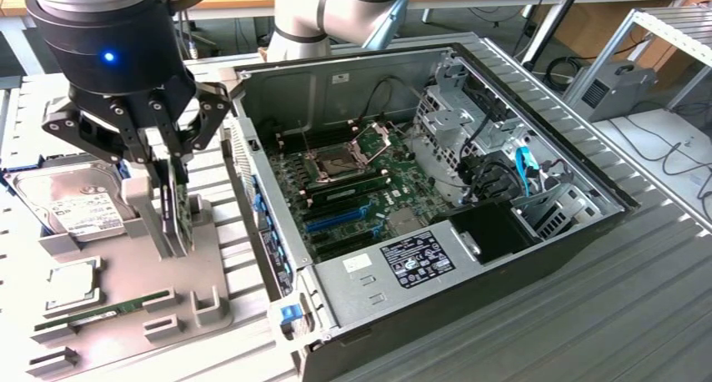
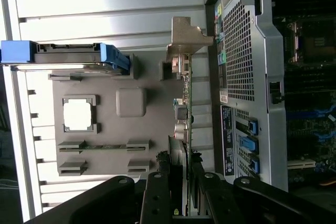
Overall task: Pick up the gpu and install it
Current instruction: 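Pick up the gpu and move the gpu toward the slot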
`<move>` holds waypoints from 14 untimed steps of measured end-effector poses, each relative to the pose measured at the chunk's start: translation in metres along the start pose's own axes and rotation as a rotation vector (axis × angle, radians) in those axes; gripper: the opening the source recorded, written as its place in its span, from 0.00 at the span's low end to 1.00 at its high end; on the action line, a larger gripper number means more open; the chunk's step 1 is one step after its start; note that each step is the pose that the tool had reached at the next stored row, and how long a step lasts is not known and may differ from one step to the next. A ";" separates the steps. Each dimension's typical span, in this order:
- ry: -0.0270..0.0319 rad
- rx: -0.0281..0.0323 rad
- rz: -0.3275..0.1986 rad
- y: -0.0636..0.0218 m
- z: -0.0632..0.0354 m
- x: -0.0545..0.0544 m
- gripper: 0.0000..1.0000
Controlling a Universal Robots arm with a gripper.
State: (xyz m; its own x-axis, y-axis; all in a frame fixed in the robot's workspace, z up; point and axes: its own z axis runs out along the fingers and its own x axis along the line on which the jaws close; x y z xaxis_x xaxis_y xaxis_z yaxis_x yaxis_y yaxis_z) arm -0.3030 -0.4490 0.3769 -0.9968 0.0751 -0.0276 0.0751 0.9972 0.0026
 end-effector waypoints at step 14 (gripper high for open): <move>0.0000 -0.0001 0.000 0.0000 -0.0046 0.000 0.26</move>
State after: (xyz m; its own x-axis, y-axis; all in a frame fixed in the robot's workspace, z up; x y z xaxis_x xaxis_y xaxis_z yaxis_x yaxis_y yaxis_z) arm -0.3030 -0.4490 0.3815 -0.9968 0.0752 -0.0277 0.0751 0.9972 0.0027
